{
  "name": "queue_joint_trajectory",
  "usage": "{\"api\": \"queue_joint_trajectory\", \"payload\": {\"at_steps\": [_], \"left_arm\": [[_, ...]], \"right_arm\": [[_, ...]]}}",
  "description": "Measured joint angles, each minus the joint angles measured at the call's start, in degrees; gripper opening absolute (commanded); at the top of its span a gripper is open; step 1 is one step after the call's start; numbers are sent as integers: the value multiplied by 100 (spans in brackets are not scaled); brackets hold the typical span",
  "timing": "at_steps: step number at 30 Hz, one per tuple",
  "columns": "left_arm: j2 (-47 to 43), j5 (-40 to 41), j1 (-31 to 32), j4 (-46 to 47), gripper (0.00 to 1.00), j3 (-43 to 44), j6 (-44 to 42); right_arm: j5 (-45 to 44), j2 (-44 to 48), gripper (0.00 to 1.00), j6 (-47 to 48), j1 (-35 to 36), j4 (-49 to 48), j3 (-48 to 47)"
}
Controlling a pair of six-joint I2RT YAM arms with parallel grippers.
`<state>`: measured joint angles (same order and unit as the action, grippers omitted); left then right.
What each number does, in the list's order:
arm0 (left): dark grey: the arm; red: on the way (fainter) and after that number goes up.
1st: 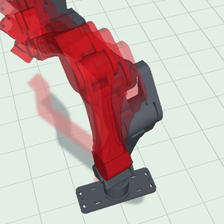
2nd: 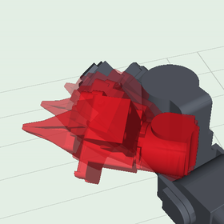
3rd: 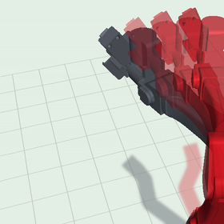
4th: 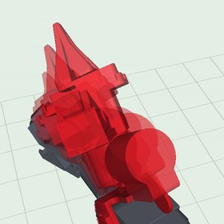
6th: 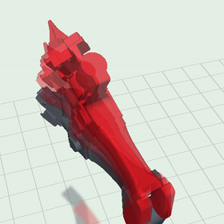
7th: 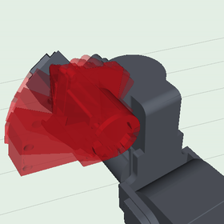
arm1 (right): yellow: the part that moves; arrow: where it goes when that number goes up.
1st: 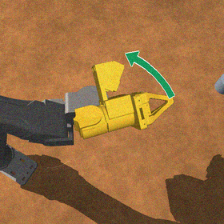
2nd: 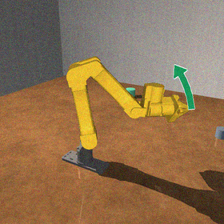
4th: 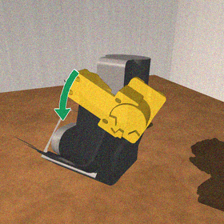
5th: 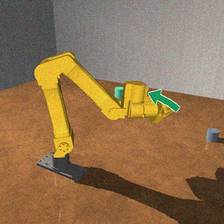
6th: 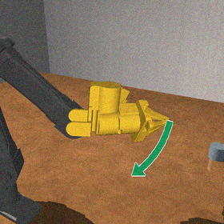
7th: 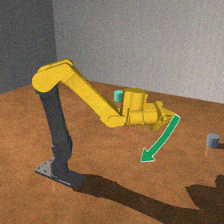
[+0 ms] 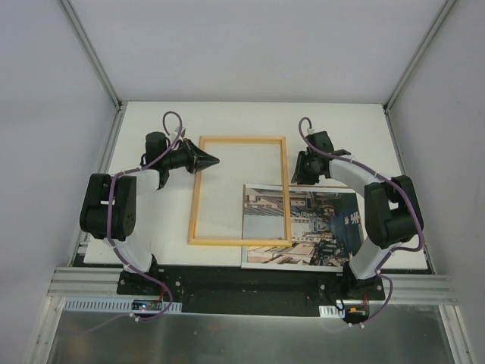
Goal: Put the photo into the frame
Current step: Place the glass panel in the frame body.
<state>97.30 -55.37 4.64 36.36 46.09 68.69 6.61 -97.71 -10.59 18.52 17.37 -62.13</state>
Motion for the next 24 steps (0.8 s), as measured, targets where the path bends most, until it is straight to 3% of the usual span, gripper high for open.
{"api": "queue_joint_trajectory", "payload": {"at_steps": [24], "left_arm": [[203,37,70,236,0,0,120]], "right_arm": [[-109,-131,27,61,138,11,-122]]}}
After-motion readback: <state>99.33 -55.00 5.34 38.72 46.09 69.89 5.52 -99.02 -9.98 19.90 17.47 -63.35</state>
